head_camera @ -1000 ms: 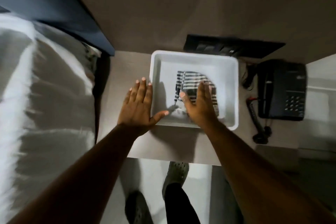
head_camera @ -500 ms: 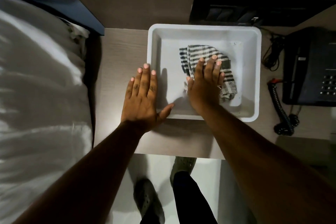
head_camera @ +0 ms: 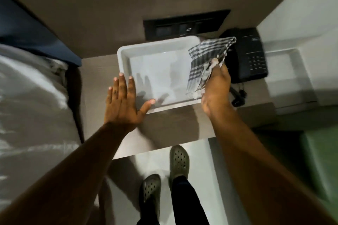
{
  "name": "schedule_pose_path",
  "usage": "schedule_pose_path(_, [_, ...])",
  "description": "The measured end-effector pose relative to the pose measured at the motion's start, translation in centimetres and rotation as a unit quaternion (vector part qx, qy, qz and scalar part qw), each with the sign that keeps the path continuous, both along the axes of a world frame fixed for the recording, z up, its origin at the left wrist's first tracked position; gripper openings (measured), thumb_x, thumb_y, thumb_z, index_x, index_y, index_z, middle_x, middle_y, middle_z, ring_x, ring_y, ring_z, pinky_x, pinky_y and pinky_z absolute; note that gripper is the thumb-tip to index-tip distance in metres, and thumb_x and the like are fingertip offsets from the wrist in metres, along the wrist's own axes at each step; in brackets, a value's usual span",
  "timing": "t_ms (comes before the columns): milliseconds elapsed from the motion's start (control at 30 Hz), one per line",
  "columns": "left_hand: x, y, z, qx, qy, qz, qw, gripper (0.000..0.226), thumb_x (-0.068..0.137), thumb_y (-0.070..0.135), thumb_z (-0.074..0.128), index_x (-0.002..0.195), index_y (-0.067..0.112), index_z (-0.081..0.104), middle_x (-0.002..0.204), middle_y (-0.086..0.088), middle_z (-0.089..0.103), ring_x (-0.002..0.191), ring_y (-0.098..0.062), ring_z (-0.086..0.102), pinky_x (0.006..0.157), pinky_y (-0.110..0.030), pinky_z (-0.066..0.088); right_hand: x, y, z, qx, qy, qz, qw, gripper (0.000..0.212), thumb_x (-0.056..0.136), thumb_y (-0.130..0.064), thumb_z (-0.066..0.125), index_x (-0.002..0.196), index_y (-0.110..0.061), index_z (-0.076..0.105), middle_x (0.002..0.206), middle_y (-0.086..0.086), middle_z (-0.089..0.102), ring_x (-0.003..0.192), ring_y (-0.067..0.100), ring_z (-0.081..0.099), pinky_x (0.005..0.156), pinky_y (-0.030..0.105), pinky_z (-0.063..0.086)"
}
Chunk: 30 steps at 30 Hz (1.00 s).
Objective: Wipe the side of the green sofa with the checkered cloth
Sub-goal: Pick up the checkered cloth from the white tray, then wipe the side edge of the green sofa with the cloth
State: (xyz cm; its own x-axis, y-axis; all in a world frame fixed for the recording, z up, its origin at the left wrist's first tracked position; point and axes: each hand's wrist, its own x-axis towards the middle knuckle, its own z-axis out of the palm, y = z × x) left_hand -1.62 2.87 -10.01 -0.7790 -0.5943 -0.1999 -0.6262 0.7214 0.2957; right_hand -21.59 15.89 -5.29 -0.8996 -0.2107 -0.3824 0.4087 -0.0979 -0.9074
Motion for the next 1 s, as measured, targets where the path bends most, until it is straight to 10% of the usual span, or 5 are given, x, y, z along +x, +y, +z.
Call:
schedule_pose_path(300, [-9.4,12.0,13.2,-0.004,0.077,-0.233,0.969,0.108,0.080,0.087,0.003,0.158,0.013,0.013,0.165,-0.020,0.006,0.152,-0.040,0.007,0.121,-0.056,0.011,5.1,21.6,11.9,-0.241,-0.040,-0.191,0.951,0.055,0.093,-0.040,0.048,0.140,-0.011,0.046,0.145,0.017,0.052,0.135,0.035,0.049,0.116,0.053,0.037])
schedule_pose_path(800, [-6.0,60.3,16.3,0.020,0.124,-0.636,0.762,0.095,0.086,0.078,0.018,0.157,0.015,0.014,0.165,-0.020,0.006,0.153,-0.036,0.006,0.122,-0.052,0.011,29.3,66.6,16.3,-0.230,0.096,-0.562,0.789,0.037,0.099,-0.036,0.039,0.119,-0.017,0.061,0.116,0.004,0.068,0.126,0.026,0.054,0.116,0.046,0.037])
schedule_pose_path(1000, [5.1,77.9,13.0,0.009,0.061,-0.772,0.633,0.095,0.084,0.080,0.015,0.158,0.020,0.011,0.166,-0.017,0.001,0.154,-0.033,0.001,0.123,-0.050,0.007,46.7,79.5,12.6,-0.184,0.087,-0.703,0.682,0.044,0.101,-0.039,0.034,0.129,-0.014,0.056,0.121,0.003,0.068,0.115,0.020,0.063,0.091,0.031,0.057])
